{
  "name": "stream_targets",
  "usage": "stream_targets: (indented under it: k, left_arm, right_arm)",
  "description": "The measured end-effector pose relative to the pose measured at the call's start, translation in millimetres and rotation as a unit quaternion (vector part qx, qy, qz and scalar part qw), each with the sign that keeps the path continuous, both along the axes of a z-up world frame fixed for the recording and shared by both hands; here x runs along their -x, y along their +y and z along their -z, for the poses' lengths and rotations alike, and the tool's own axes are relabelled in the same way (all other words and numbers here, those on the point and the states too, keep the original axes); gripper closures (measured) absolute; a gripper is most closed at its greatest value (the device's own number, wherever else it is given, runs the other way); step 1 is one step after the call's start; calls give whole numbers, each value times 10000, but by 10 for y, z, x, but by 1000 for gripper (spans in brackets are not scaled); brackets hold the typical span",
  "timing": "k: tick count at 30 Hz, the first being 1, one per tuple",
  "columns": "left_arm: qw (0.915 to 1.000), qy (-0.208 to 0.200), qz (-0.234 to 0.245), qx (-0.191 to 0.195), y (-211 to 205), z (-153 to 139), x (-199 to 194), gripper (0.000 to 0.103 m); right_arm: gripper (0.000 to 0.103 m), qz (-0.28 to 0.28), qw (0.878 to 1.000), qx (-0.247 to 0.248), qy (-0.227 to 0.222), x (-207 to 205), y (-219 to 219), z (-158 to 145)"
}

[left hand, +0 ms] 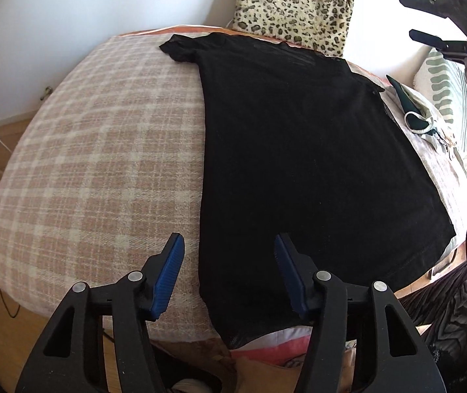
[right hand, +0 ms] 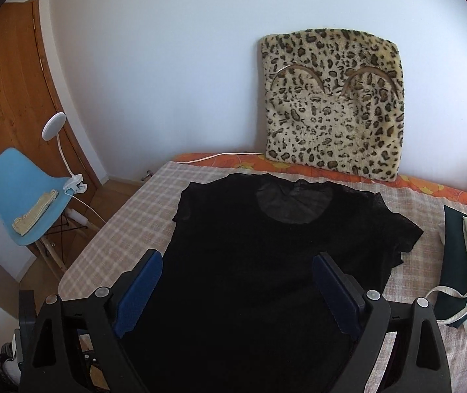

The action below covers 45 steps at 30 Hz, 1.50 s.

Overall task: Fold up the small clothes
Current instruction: 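Move the left tool to the shirt hem while the right tool reaches the shoulder, then close the left tool on the hem while the right tool grips the shoulder edge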

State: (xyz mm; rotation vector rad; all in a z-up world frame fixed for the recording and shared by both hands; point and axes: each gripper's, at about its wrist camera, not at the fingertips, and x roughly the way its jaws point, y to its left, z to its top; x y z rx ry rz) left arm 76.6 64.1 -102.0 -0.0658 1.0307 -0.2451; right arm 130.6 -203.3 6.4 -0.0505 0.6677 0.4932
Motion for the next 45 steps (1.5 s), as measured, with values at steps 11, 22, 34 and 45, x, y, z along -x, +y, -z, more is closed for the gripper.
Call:
stream_targets:
  k: [11, 22, 34, 45]
  left_arm:
    - [9987, 175, -48, 469, 171, 107, -36, 65]
    - [9974, 190, -109, 681, 228, 112, -45, 65]
    - [9932, 281, -150, 1119, 274, 138, -70, 72]
    - [9906, 367, 27, 1315, 212, 157, -44, 88]
  right_arm:
    - [12, -689, 9945, 202, 758, -1096, 1233, 188]
    - [22, -735, 9871, 756, 1207, -1968, 2265, 797]
    - [35, -539, 9805, 1382, 1289, -2531, 2892, 1378]
    - [41, -450, 9711, 1966, 1272, -2724, 3072, 1606]
